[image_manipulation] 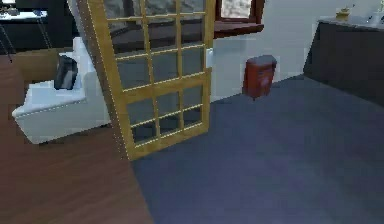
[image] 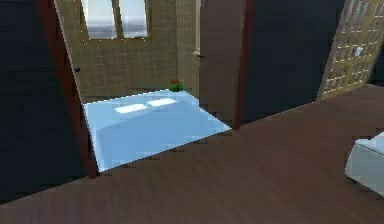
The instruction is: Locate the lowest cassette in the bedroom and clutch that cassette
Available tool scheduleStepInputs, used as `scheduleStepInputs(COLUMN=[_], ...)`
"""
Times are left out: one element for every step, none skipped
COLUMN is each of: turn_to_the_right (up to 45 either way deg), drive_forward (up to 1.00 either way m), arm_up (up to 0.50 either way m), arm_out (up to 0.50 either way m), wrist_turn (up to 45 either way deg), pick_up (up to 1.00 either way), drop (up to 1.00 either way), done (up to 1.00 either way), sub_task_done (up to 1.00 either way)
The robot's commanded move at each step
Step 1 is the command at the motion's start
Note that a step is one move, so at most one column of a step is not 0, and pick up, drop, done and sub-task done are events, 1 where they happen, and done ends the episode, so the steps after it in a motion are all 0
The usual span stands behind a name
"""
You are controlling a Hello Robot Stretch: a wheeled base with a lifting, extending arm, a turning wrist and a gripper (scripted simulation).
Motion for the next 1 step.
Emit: scheduleStepInputs(turn_to_the_right=[15.0], drive_forward=[0.00], arm_up=[0.00], arm_out=[0.00], wrist_turn=[0.0], pick_up=[0.00], drop=[0.00], done=[0.00], sub_task_done=[0.00])
